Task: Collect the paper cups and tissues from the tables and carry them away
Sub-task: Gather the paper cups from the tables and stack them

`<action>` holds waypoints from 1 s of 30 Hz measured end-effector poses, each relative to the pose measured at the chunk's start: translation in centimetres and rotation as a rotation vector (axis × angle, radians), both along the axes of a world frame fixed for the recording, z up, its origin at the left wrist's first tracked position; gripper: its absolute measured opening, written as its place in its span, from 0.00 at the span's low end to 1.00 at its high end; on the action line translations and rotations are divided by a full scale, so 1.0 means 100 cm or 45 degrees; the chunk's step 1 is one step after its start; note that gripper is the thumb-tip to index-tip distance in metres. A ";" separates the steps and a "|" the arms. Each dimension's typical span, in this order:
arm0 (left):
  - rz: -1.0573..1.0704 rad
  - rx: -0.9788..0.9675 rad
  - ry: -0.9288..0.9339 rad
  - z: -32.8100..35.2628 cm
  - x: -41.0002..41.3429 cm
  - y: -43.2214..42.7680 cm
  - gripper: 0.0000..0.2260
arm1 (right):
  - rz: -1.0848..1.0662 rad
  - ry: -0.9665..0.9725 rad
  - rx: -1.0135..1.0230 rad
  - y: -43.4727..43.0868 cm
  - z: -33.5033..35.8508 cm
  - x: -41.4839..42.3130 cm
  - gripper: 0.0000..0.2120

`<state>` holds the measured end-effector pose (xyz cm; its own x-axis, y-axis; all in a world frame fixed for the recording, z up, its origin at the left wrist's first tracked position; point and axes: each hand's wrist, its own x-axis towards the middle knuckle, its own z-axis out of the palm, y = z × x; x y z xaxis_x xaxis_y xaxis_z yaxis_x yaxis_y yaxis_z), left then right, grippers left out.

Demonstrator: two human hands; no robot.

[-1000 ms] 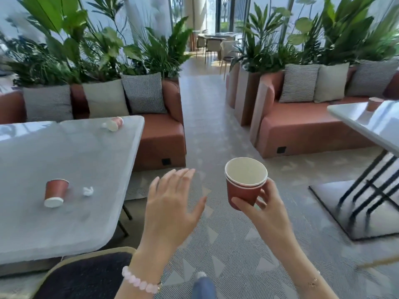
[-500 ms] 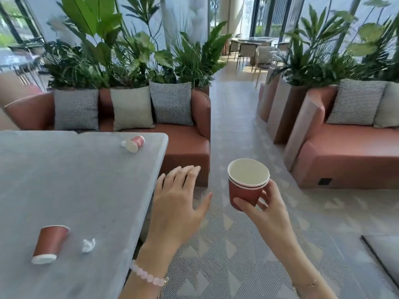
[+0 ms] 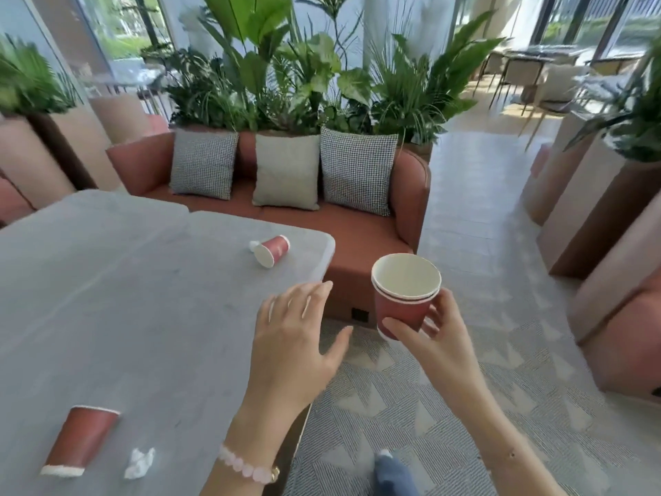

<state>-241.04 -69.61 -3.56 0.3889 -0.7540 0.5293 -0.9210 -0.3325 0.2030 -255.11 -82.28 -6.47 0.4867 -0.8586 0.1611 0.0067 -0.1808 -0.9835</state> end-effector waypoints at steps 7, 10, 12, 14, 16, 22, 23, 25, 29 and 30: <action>0.223 0.020 0.020 0.000 0.052 -0.088 0.22 | 0.251 0.056 -0.007 -0.107 -0.002 0.078 0.29; 0.331 0.035 0.071 0.002 0.073 -0.114 0.23 | 0.375 0.083 -0.024 -0.143 0.000 0.112 0.28; 0.415 0.060 0.101 0.002 0.084 -0.121 0.23 | 0.449 0.096 -0.039 -0.160 0.001 0.134 0.28; 0.515 0.083 0.140 0.003 0.094 -0.122 0.23 | 0.535 0.101 -0.045 -0.169 0.001 0.155 0.28; 0.608 0.086 0.137 0.002 0.104 -0.120 0.23 | 0.633 0.109 -0.035 -0.173 -0.002 0.175 0.28; 0.877 0.120 0.124 -0.001 0.129 -0.096 0.23 | 0.913 0.167 0.002 -0.166 -0.012 0.227 0.31; 0.917 0.120 0.119 -0.002 0.132 -0.090 0.22 | 0.951 0.173 0.010 -0.161 -0.013 0.234 0.31; 0.982 0.111 0.121 -0.004 0.135 -0.078 0.22 | 1.023 0.179 0.007 -0.151 -0.015 0.248 0.31; 1.103 0.069 0.148 -0.005 0.140 -0.050 0.24 | 1.141 0.166 0.019 -0.120 -0.018 0.276 0.30; 1.135 0.057 0.155 -0.006 0.141 -0.042 0.24 | 1.169 0.168 0.020 -0.110 -0.018 0.282 0.30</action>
